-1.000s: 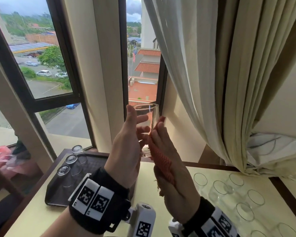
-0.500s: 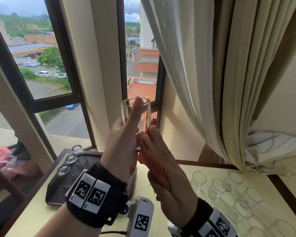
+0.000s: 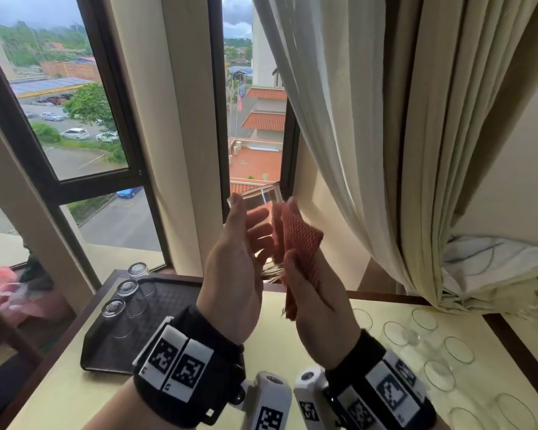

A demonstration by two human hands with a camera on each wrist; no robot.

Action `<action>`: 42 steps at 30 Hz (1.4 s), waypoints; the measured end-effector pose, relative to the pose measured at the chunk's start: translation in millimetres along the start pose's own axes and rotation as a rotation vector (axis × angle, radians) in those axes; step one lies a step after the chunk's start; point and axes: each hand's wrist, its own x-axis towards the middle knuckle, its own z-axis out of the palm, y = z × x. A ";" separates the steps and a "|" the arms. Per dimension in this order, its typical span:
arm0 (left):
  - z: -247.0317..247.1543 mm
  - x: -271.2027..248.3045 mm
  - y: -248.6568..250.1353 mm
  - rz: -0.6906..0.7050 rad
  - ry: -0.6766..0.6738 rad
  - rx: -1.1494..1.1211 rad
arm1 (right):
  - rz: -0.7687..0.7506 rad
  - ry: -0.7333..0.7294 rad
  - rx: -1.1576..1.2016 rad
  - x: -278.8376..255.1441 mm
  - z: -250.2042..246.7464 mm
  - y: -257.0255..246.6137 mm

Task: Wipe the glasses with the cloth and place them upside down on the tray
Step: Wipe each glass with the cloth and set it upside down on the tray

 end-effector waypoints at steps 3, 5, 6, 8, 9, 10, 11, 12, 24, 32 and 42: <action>-6.9 1.8 3.0 -0.024 0.051 0.003 | -0.073 -0.045 -0.169 -23.4 5.6 0.8; -8.6 0.8 3.8 -0.044 0.060 -0.019 | -0.183 -0.089 -0.230 -27.1 5.2 -2.5; -8.3 -0.1 3.3 -0.050 0.061 -0.026 | -0.225 -0.093 -0.247 -23.6 4.1 -5.2; -7.5 -0.1 -2.1 -0.034 0.028 -0.032 | -0.250 -0.079 -0.258 -10.8 2.2 -12.2; -5.9 -0.3 -5.2 -0.017 0.002 -0.038 | -0.252 -0.066 -0.255 -3.8 0.3 -14.7; -4.9 -0.7 -7.2 -0.004 -0.009 -0.041 | -0.250 -0.051 -0.253 2.9 -1.4 -16.9; -4.3 -1.2 -8.6 0.006 -0.008 -0.039 | -0.228 -0.038 -0.249 8.4 -3.4 -17.0; -4.0 -1.6 -8.8 0.016 -0.007 -0.031 | -0.182 -0.032 -0.231 11.7 -5.5 -16.9; -10.5 4.4 -0.9 0.028 0.031 0.035 | -0.158 -0.076 -0.262 -26.6 7.6 -9.6; -3.7 4.9 -5.4 0.061 0.032 0.059 | 0.044 0.025 -0.109 -1.2 -7.5 10.9; -5.5 14.6 8.1 0.045 -0.054 0.135 | -0.133 -0.091 -0.187 -13.1 7.7 -4.8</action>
